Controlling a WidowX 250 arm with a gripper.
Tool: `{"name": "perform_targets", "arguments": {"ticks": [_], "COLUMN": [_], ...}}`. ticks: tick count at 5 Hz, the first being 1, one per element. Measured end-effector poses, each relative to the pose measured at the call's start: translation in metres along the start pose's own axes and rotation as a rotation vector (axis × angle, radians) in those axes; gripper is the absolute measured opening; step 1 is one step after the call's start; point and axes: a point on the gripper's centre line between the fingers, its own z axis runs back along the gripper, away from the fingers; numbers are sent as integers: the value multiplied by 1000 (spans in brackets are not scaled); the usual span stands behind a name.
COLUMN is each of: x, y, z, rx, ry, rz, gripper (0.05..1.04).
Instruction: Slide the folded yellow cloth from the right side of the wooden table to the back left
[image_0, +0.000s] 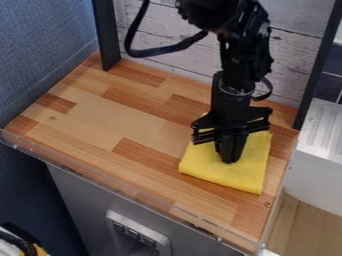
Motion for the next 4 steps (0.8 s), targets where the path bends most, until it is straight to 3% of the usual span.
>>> {"name": "perform_targets", "arguments": {"ticks": [1, 2, 4], "x": [3, 17, 69], "y": [-2, 6, 30], "z": [-4, -5, -4], "rx": [-15, -26, -26], "ry": [-9, -8, -12], "rz": [-2, -78, -319], "gripper": [63, 63, 63]}}
